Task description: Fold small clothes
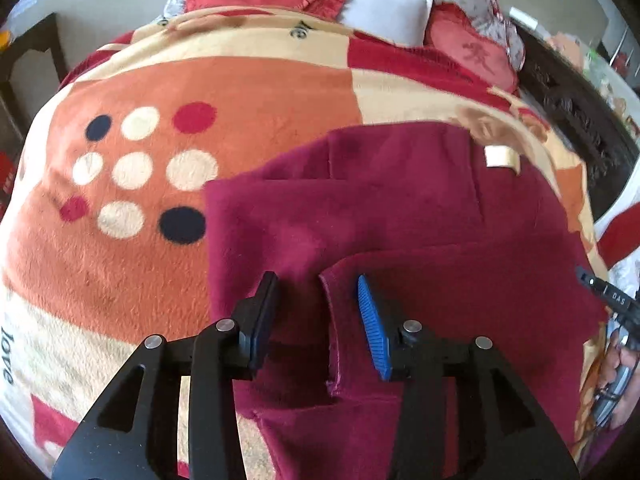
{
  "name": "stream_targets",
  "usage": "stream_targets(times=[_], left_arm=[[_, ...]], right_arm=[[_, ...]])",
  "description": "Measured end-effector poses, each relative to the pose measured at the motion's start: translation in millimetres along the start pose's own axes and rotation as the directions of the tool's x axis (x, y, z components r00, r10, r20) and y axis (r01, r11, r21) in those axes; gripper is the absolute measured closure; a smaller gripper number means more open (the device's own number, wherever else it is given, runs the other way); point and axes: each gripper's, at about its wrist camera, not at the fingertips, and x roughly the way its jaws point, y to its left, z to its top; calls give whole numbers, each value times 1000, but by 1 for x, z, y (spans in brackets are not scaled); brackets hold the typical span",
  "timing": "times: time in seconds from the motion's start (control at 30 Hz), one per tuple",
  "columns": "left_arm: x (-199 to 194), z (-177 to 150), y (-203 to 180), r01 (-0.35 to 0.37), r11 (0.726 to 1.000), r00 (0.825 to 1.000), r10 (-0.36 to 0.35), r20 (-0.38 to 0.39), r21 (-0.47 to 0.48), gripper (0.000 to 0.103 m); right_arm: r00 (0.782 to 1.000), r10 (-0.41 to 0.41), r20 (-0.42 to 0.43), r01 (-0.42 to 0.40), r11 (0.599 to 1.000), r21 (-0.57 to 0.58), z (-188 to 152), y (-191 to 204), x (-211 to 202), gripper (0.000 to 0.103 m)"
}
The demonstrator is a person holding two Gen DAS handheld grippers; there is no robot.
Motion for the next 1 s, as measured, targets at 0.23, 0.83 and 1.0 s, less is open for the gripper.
stream_targets(times=[0.23,0.83,1.0], left_arm=[[-21,-1,-2,-32,1000,996,31,78,1,62],[22,-6,-25,-207,975,977,201,75,84,59],[19,-8,-27,-217,972,975,211,76,88,59]], right_arm=[[990,13,140,-8,999,-34,-3,24,-58,59],[999,-20,33,26,977,-210,-26,75,-40,61],[995,-94,-37,86,980,-180,-42,59,-15,61]])
